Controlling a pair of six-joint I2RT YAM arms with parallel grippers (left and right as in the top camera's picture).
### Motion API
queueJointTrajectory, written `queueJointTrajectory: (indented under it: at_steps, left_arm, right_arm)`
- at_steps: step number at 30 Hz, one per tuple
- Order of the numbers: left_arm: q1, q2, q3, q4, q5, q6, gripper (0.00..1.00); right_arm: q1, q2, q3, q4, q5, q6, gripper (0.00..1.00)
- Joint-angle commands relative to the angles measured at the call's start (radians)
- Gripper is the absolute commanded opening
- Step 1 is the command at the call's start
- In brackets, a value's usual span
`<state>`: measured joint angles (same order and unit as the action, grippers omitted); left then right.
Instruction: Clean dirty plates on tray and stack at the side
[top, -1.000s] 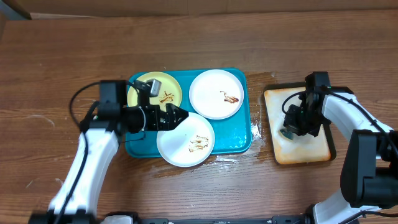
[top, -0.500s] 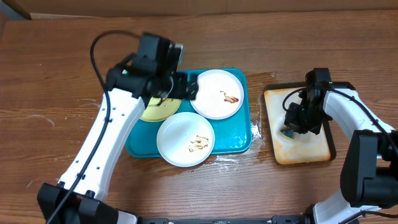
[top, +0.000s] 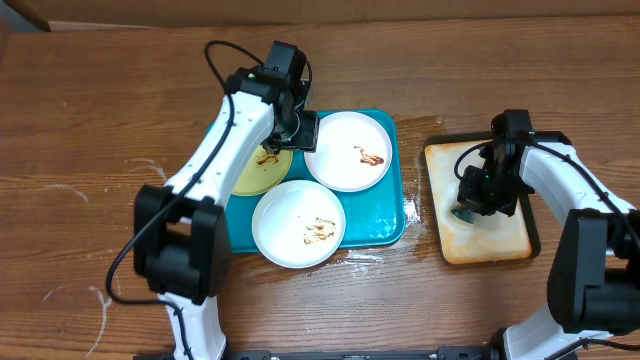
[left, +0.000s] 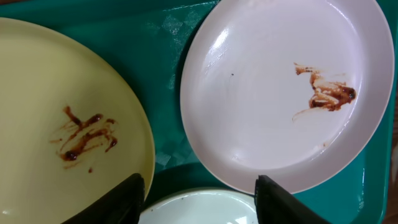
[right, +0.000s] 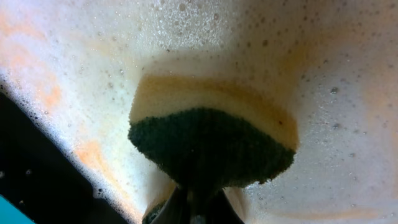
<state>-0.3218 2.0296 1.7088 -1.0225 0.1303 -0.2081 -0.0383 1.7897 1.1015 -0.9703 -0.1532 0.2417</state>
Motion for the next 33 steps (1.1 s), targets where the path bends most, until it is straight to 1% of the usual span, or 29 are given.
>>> queueJointTrajectory:
  at_steps: [1,2,7,11,12,14,17,19,24,27,29,30,33]
  left_arm:
    - [0.0,0.035,0.061,0.011,0.032,0.002,0.72]
    - [0.0,0.042,0.061,0.017,0.035,0.002,0.73]
    - [0.0,0.079,0.062,0.057,0.084,0.002,0.73]
    - [0.0,0.101,0.062,0.083,0.084,0.002,0.73]
    - [0.0,0.109,0.063,0.089,0.083,0.002,0.72]
    - [0.0,0.122,0.063,0.089,0.083,0.001,0.65]
    - [0.0,0.142,0.063,0.09,0.081,0.002,0.63]
    - [0.0,0.156,0.063,0.093,0.084,0.0,0.58]
    - [-0.002,0.177,0.063,0.1,0.106,-0.003,0.58]
    - [-0.003,0.19,0.063,0.114,0.107,-0.011,0.61]
    - [-0.003,0.202,0.063,0.119,0.107,-0.018,0.61]
    - [-0.003,0.209,0.063,0.12,0.108,-0.022,0.59]
    - [-0.003,0.227,0.063,0.116,0.108,-0.025,0.47]
  right_arm:
    - [0.003,-0.004,0.026,-0.005,-0.006,-0.007,0.04]
    - [0.003,-0.004,0.026,-0.006,-0.006,-0.007,0.04]
    - [0.003,-0.004,0.026,-0.013,-0.006,-0.01,0.04]
    - [0.003,-0.004,0.026,-0.023,-0.006,-0.01,0.04]
    - [0.003,-0.004,0.026,-0.027,-0.006,-0.01,0.04]
    - [0.003,-0.004,0.026,-0.03,-0.006,-0.01,0.04]
    - [0.003,-0.004,0.026,-0.031,-0.006,-0.01,0.04]
    - [0.003,-0.004,0.026,-0.031,-0.006,-0.01,0.04]
    - [0.003,-0.004,0.026,-0.031,-0.006,-0.01,0.04]
    - [0.003,-0.004,0.026,-0.031,-0.013,-0.01,0.04]
    - [0.003,-0.004,0.026,-0.032,-0.017,-0.01,0.04]
    - [0.003,-0.004,0.026,-0.032,-0.02,-0.01,0.04]
    - [0.003,-0.004,0.026,-0.031,-0.025,-0.01,0.04]
